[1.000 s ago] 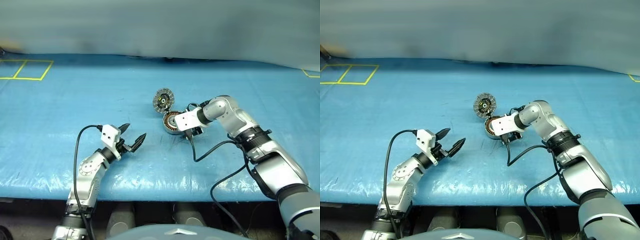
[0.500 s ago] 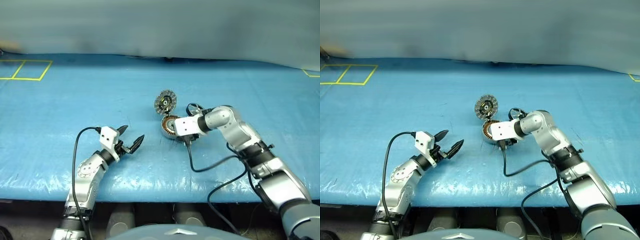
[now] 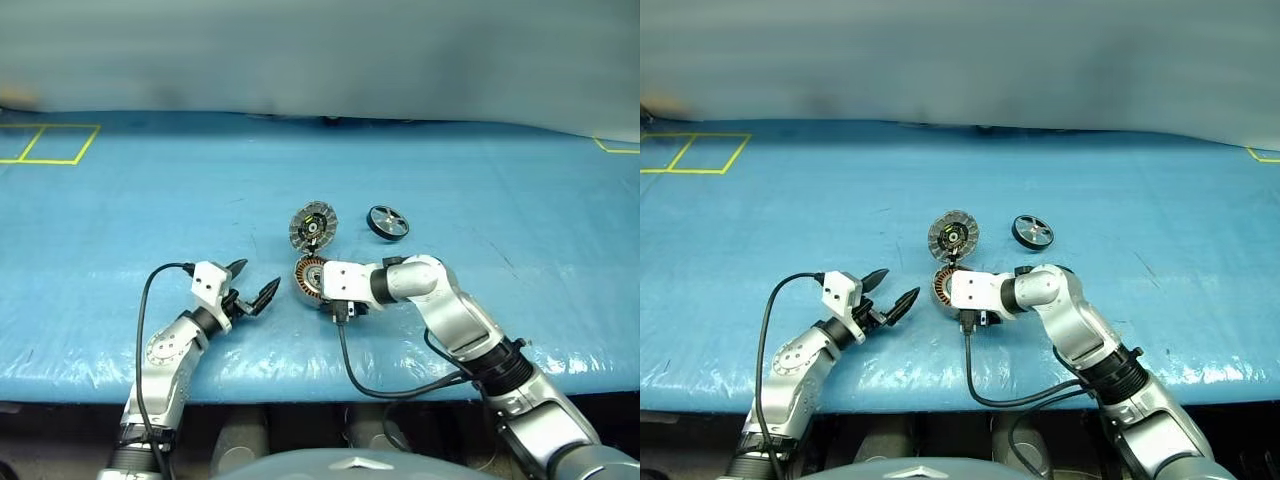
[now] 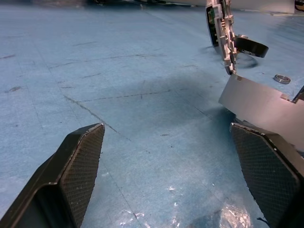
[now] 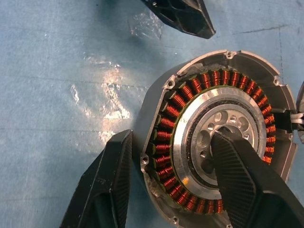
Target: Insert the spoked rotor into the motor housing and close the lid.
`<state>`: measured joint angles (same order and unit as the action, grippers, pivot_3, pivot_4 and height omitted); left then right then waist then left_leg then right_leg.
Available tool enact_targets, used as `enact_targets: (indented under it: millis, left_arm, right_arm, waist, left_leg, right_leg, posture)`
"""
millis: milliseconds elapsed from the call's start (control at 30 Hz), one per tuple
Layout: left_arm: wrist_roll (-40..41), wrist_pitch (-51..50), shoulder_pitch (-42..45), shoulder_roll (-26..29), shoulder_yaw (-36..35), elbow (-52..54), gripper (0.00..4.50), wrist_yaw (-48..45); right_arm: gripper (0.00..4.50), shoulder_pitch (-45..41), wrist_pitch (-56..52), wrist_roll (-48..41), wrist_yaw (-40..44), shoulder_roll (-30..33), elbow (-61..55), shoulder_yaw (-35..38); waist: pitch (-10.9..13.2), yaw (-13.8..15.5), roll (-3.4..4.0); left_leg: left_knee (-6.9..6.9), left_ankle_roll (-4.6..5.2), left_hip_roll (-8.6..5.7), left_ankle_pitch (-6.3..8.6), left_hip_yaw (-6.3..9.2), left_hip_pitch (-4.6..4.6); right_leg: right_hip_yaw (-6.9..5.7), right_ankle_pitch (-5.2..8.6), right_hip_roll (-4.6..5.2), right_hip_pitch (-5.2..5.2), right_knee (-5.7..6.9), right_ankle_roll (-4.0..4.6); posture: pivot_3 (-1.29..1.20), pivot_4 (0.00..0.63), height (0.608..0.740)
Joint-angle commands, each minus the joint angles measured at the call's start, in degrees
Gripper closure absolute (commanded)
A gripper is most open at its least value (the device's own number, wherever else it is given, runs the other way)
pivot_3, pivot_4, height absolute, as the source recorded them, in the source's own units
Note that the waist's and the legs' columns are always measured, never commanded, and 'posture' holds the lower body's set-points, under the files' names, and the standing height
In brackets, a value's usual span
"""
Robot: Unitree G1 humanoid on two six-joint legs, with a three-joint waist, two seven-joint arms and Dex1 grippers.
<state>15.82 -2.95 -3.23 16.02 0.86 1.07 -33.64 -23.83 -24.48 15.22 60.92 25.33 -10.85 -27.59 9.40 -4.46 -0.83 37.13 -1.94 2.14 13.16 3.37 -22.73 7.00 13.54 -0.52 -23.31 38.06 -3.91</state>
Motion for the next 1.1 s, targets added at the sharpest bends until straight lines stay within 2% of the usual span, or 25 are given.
enact_targets:
  millis: [33,100,167,300,600,767,867,1100]
  left_arm:
    - [-0.2,1.1,0.0,0.3,-0.6,3.0,0.00,0.4]
    - [-0.2,1.0,0.0,0.3,-0.6,2.9,0.00,0.5]
    - [-0.3,1.0,-0.1,0.4,-0.6,2.9,0.00,0.6]
    - [-0.1,1.0,-0.2,0.6,-0.8,3.0,0.00,0.6]
    - [0.4,1.3,0.0,0.9,-1.0,2.9,0.00,-0.2]
    - [1.1,1.7,-0.2,1.1,-0.5,2.8,0.00,-2.4]
    - [1.5,2.8,-0.3,1.1,-0.3,2.8,0.00,-3.8]
    - [2.0,3.6,0.6,1.5,0.4,2.2,0.00,-7.0]
  right_arm:
    - [2.36,0.6,-1.4,0.8,-1.3,-0.3,0.4,-2.7]
    - [2.36,0.4,-1.8,0.4,-1.6,-0.4,0.3,-2.8]
    - [1.64,0.4,-2.6,-0.5,-1.1,-0.1,-0.8,-2.6]
    - [0.49,0.5,-6.1,-4.4,-2.8,-2.1,-3.4,1.2]
    - [0.49,0.7,-16.9,-20.0,-5.1,-3.6,-12.0,15.2]
    - [0.49,8.5,-4.6,-20.7,-10.9,-0.4,-7.2,24.4]
    - [0.49,11.4,-6.3,-24.4,-14.7,-1.0,-1.0,31.4]
    - [0.49,18.2,4.5,-22.8,-20.0,-0.8,7.0,33.5]
  waist:
    - [0.0,-0.1,-0.05]
    - [-0.1,-0.1,-0.09]
    - [-0.1,-0.1,-0.11]
    - [-0.1,0.2,-0.12]
    - [0.0,0.6,-0.11]
    - [0.0,1.0,-0.16]
    - [0.0,0.7,-0.15]
    - [0.0,0.4,-0.08]
  left_leg:
    - [0.00,0.00,0.00,0.00,0.00,0.00]
    - [0.00,0.00,0.00,0.00,0.00,0.01]
    - [0.00,0.00,0.00,0.00,0.00,0.01]
    - [-0.04,0.00,-0.02,0.00,0.01,-0.10]
    - [-0.10,0.01,-0.02,0.01,0.06,-0.30]
    - [-0.10,0.03,-0.06,0.03,0.07,-0.38]
    - [-0.10,0.05,-0.05,0.04,0.01,-0.40]
    - [-0.11,0.05,-0.03,0.04,0.01,-0.39]
  right_leg:
    - [0.00,0.00,0.00,0.00,0.00,0.00]
    - [0.00,0.00,0.00,0.00,0.00,0.00]
    - [0.00,0.00,0.00,0.00,0.00,0.00]
    - [0.00,0.01,0.01,-0.07,-0.03,0.02]
    - [-0.04,0.01,0.02,-0.21,-0.13,0.01]
    - [-0.04,0.03,0.05,-0.19,-0.26,0.00]
    - [-0.01,0.04,0.06,-0.24,-0.25,-0.02]
    - [0.01,0.05,0.02,-0.25,-0.21,0.00]
  posture:
    - [0.00,0.150,0.740]
    - [0.00,0.150,0.740]
    - [0.00,0.150,0.740]
    - [0.00,0.150,0.740]
    - [0.00,0.150,0.740]
    - [0.00,0.150,0.740]
    - [0.00,0.150,0.740]
    - [0.00,0.150,0.740]
